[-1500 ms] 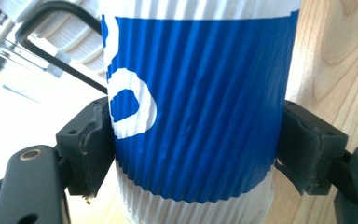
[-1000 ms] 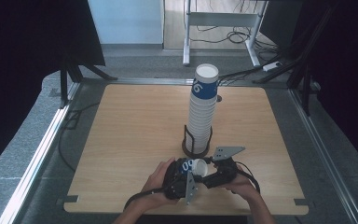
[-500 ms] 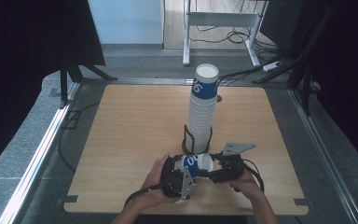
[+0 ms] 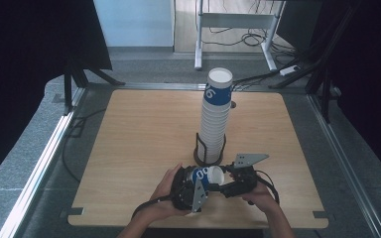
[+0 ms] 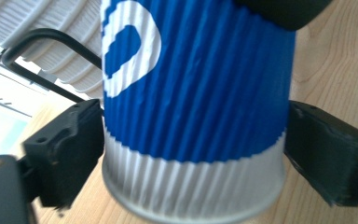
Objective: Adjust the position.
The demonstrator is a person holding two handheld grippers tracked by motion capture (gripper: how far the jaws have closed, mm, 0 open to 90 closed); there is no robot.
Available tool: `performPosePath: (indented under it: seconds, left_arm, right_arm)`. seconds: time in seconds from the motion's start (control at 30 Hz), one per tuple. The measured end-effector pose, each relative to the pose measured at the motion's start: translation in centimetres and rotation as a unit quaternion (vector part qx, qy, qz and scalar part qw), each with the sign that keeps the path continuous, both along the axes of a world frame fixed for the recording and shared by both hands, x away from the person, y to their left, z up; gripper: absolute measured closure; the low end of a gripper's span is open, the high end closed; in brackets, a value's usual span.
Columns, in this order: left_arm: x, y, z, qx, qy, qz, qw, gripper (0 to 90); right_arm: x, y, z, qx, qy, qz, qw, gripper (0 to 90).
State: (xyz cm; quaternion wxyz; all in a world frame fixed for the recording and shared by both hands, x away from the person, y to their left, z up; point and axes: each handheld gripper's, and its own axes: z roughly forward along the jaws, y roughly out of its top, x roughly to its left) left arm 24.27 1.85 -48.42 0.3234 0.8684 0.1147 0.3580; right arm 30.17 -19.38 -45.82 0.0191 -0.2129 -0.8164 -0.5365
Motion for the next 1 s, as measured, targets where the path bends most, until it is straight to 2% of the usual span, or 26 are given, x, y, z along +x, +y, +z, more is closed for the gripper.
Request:
performPosePath:
  seconds: [0.07, 0.3, 0.43, 0.57, 0.77, 1.0]
  left_arm:
    - [0.1, 0.0, -0.1, -0.001, 0.001, 0.004, 1.0, 14.8]
    - [0.1, 0.0, -0.3, 0.008, 0.001, -0.003, 1.0, 18.1]
    - [0.1, 0.0, -0.4, 0.013, 0.002, -0.003, 0.9999, 18.7]
    - [0.1, 0.0, -0.3, 0.014, -0.005, -0.002, 0.9999, 18.8]
    - [0.3, 0.3, -0.4, 0.023, -0.013, 0.009, 0.9996, 18.8]
    - [0.5, 0.5, -0.6, 0.038, -0.02, 0.011, 0.999, 18.8]
  right_arm:
    - [-0.1, 0.2, 0.0, -0.007, -0.003, 0.004, 1.0, 27.7]
    - [0.0, 0.2, -0.2, -0.013, 0.003, 0.003, 0.9999, 26.8]
    - [-0.1, 0.4, -0.3, -0.019, -0.001, 0.001, 0.9998, 26.0]
    - [0.0, 0.5, -0.4, -0.028, 0.001, -0.003, 0.9996, 21.4]
    - [-0.2, -0.6, 0.6, -0.013, -0.021, -0.013, 0.9996, 21.3]
    - [-0.3, -1.8, 1.2, -0.021, -0.031, -0.021, 0.9991, 21.0]
